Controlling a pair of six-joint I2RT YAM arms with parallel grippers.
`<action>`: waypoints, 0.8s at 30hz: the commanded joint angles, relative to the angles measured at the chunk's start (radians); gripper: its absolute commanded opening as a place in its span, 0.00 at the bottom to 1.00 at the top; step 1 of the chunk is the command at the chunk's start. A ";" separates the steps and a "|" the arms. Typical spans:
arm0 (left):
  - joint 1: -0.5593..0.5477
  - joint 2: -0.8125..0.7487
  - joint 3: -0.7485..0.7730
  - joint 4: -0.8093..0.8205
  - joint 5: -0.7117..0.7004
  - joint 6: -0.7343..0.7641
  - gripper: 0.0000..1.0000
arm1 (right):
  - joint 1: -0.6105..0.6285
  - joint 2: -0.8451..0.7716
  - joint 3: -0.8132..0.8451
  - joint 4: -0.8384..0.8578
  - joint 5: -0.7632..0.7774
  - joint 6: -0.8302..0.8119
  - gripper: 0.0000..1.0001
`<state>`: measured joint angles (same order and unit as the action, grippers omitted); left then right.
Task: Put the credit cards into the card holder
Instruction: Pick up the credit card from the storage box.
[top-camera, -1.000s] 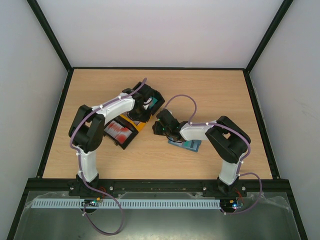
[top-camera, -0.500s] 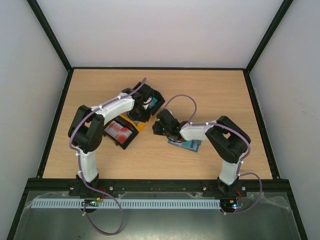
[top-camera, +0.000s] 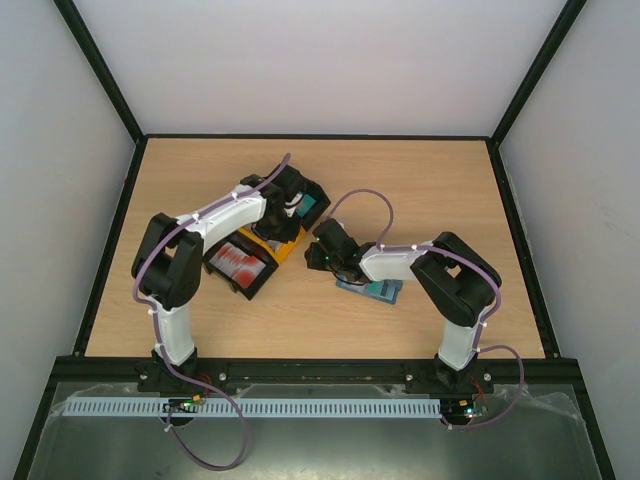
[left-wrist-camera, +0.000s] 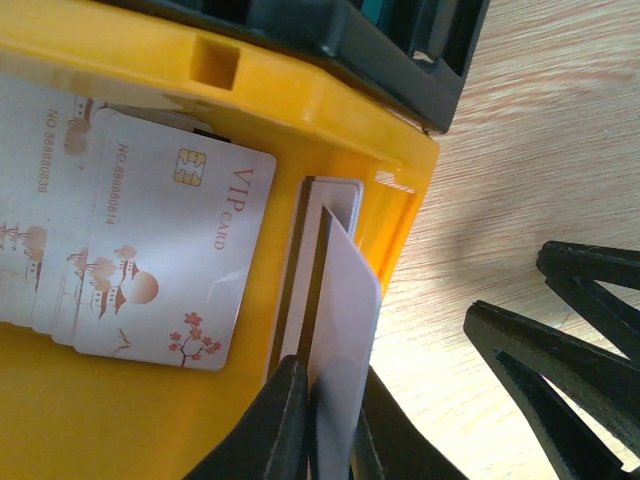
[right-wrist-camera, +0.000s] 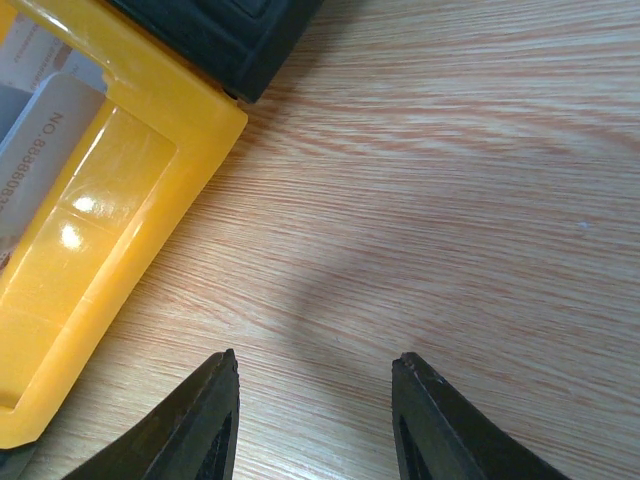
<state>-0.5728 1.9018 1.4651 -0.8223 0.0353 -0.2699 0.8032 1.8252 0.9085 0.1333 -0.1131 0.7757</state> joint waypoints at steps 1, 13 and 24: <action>-0.004 -0.037 0.007 -0.035 0.014 -0.002 0.11 | -0.007 0.021 -0.004 -0.027 0.014 0.013 0.41; 0.003 -0.095 -0.010 -0.033 -0.047 -0.007 0.09 | -0.006 -0.002 0.019 -0.044 0.020 0.008 0.41; 0.025 -0.257 -0.077 0.085 -0.262 -0.095 0.02 | -0.019 -0.101 0.049 -0.073 0.040 0.005 0.42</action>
<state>-0.5594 1.7519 1.4178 -0.7982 -0.1497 -0.3256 0.7998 1.8080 0.9234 0.0967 -0.1036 0.7788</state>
